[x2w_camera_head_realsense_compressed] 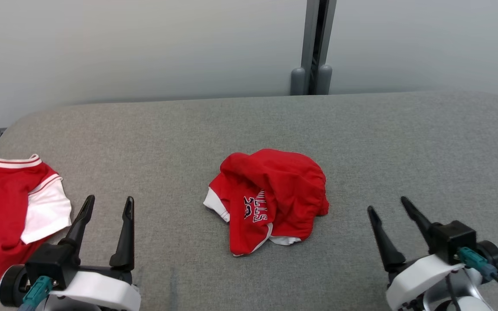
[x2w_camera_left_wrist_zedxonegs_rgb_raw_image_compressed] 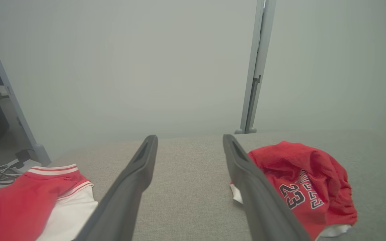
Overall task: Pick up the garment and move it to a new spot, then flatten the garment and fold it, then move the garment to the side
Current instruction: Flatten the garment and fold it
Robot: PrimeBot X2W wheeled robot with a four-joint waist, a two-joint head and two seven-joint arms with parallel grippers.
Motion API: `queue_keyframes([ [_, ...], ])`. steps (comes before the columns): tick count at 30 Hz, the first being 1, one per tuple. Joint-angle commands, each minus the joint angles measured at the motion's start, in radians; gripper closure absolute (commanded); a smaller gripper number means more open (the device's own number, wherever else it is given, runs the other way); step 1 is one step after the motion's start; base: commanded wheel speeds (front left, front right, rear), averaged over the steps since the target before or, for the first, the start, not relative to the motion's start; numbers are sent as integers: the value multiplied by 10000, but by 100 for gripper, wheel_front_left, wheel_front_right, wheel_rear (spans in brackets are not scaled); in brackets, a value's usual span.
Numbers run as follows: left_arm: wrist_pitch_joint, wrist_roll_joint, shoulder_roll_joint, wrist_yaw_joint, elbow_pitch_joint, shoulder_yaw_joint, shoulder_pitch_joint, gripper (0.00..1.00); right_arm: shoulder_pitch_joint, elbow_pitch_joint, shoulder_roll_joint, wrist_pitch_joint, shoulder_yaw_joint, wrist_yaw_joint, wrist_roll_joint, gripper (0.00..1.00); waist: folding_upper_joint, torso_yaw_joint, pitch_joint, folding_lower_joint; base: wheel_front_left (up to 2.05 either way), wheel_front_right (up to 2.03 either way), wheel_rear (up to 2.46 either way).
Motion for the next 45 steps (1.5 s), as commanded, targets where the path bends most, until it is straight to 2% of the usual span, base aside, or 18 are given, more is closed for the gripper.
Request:
queue_keyframes([
  [1,-49,115,-39,-27,40,-27,-242,0,-162,182,-104,43,220,-3,30,0,0,183,263,0,0,0,0],
  [10,-376,71,-349,-303,512,-243,-1106,0,-1239,2267,-182,-171,2076,-5,666,0,0,728,1228,0,0,0,0],
  [14,-536,25,-440,-457,808,-336,-1470,0,-2128,3718,-58,-442,2670,-5,996,0,0,881,1622,0,0,0,0],
  [15,-558,25,-454,-499,876,-355,-1545,0,-2304,3966,-33,-534,2770,-5,1061,6,0,906,1660,0,0,0,0],
  [16,-588,24,-467,-541,940,-377,-1596,0,-2460,4194,-12,-577,2870,-5,1129,56,0,923,1677,0,0,0,0],
  [17,-613,20,-481,-548,1001,-395,-1657,0,-2598,4397,1,-641,2949,-5,1210,100,0,935,1697,0,0,0,0],
  [22,-703,24,-494,-621,1199,-387,-1820,0,-3045,4789,-106,-914,3249,-5,1593,100,0,819,1706,0,0,0,0],
  [28,-797,-42,-449,-560,1307,-316,-1823,0,-3236,3983,-506,-926,3486,-5,1800,100,0,493,1631,0,0,0,0],
  [30,-795,-49,-416,-539,1320,-285,-1791,0,-3268,3246,-737,-747,3547,-5,1844,100,0,342,1601,0,0,0,0],
  [35,-817,-91,-352,-515,1291,-246,-1731,0,-3061,775,-1441,470,3341,-3,2108,100,0,32,1594,0,0,0,0],
  [40,-826,-138,-312,-516,1269,-217,-1754,0,-2883,-1742,-1904,1736,2592,-5,2129,100,0,-129,1651,0,0,0,0],
  [45,-825,-177,-293,-585,1251,-262,-1866,0,-2373,-2837,-1951,2742,1389,-5,2261,100,0,-108,1726,0,0,0,0],
])
